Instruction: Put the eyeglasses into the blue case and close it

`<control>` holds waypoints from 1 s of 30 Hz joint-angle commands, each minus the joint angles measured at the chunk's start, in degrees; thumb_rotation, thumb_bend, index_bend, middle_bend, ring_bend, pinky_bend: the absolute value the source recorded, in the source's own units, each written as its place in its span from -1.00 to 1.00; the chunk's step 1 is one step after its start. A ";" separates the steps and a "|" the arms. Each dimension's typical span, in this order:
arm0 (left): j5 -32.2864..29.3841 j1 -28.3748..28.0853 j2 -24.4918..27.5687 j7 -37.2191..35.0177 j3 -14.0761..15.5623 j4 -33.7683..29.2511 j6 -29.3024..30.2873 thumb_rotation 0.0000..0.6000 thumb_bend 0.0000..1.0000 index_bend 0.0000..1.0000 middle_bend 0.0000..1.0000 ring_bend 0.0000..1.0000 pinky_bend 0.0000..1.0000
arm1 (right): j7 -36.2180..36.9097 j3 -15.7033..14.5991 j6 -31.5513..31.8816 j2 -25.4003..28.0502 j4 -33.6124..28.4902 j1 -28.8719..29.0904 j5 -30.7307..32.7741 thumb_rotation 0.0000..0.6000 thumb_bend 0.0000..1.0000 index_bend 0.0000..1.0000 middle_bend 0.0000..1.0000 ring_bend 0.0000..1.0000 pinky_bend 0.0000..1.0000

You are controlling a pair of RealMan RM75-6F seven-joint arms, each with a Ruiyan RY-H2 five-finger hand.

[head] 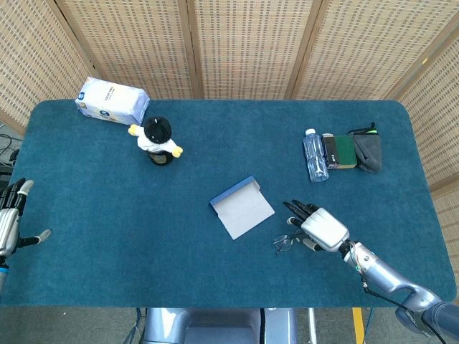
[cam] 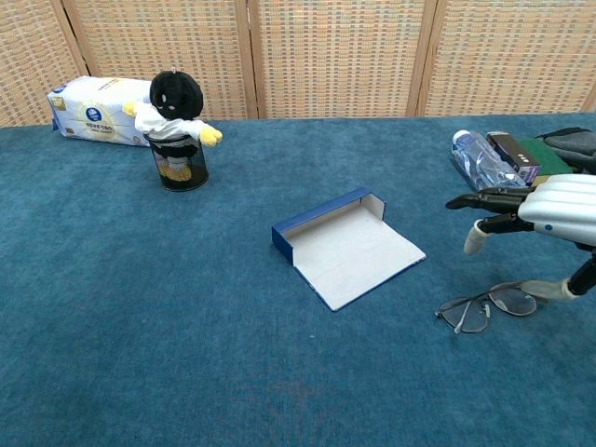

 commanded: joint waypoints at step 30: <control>-0.56 -0.20 -0.32 0.54 0.01 0.24 -0.45 1.00 -1.00 -1.00 -1.00 -1.00 -1.00 | 3.41 -0.46 10.39 -12.55 16.90 -1.53 -2.89 1.00 0.09 -0.07 -0.73 -0.86 -0.46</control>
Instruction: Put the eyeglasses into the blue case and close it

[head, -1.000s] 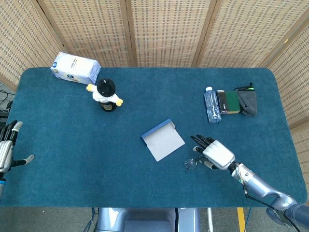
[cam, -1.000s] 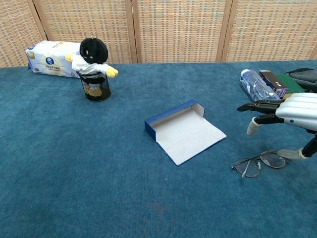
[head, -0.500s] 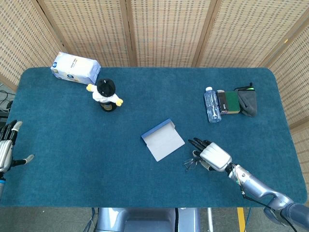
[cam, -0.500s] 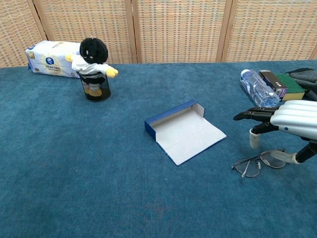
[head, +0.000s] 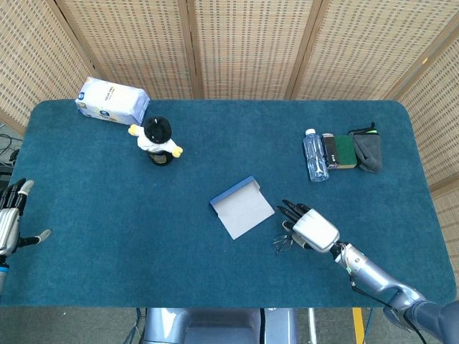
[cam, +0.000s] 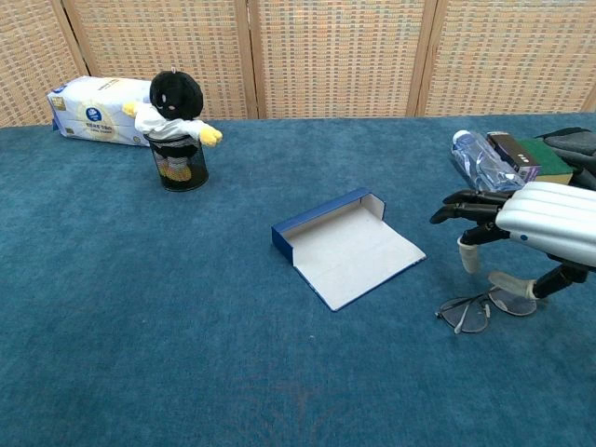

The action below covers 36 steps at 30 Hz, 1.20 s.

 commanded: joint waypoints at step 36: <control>0.10 -0.11 -0.31 0.51 0.40 0.07 -0.35 1.00 -1.00 -1.00 -1.00 -1.00 -1.00 | 0.84 -1.31 5.51 -9.77 13.95 -1.21 0.12 1.00 0.13 -0.05 -0.74 -0.86 -0.46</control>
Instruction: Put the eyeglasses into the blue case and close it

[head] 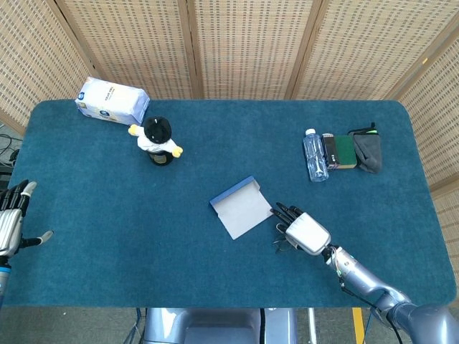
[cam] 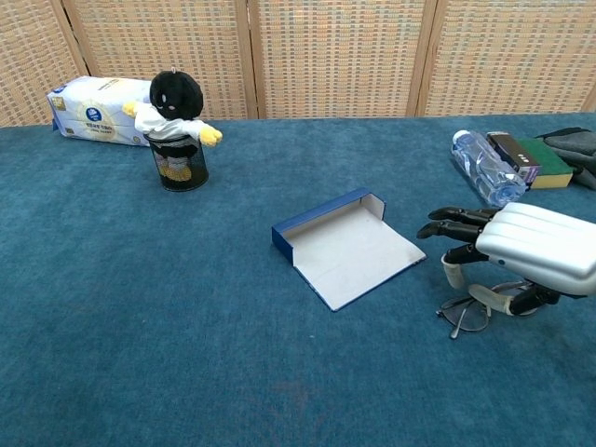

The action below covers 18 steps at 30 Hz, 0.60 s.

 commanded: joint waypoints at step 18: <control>-0.24 -0.12 -0.01 0.36 0.06 -0.18 -0.35 1.00 -1.00 -1.00 -1.00 -1.00 -1.00 | -4.98 -0.10 -12.63 17.23 -24.31 3.87 5.05 1.00 -0.41 -0.31 -1.00 -1.00 -0.46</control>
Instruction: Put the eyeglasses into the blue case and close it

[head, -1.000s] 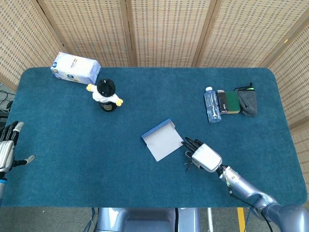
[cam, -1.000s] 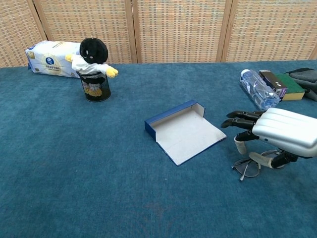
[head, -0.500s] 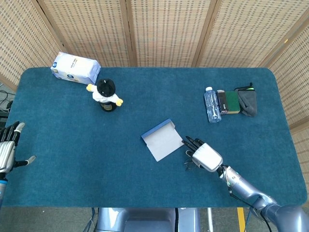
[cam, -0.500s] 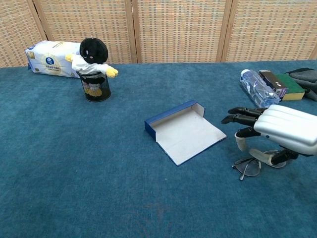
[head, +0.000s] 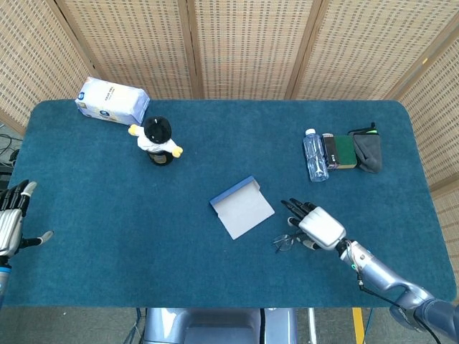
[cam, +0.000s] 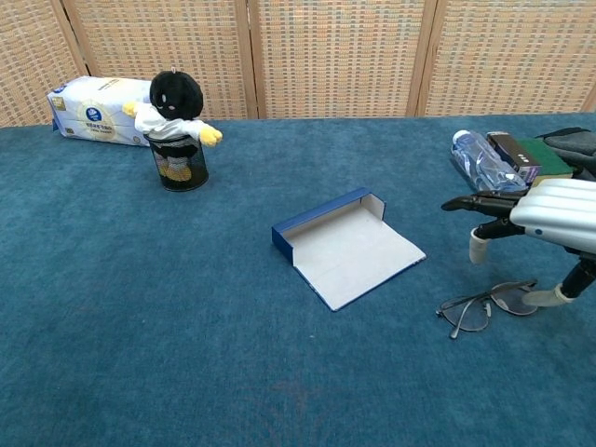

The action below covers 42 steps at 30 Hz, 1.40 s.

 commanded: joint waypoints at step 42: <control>-0.59 -0.19 -0.41 0.50 0.01 0.28 -0.49 1.00 -1.00 -1.00 -1.00 -1.00 -1.00 | 2.39 1.09 -0.39 -4.17 3.76 1.07 0.23 1.00 0.07 0.20 -0.94 -1.00 -0.46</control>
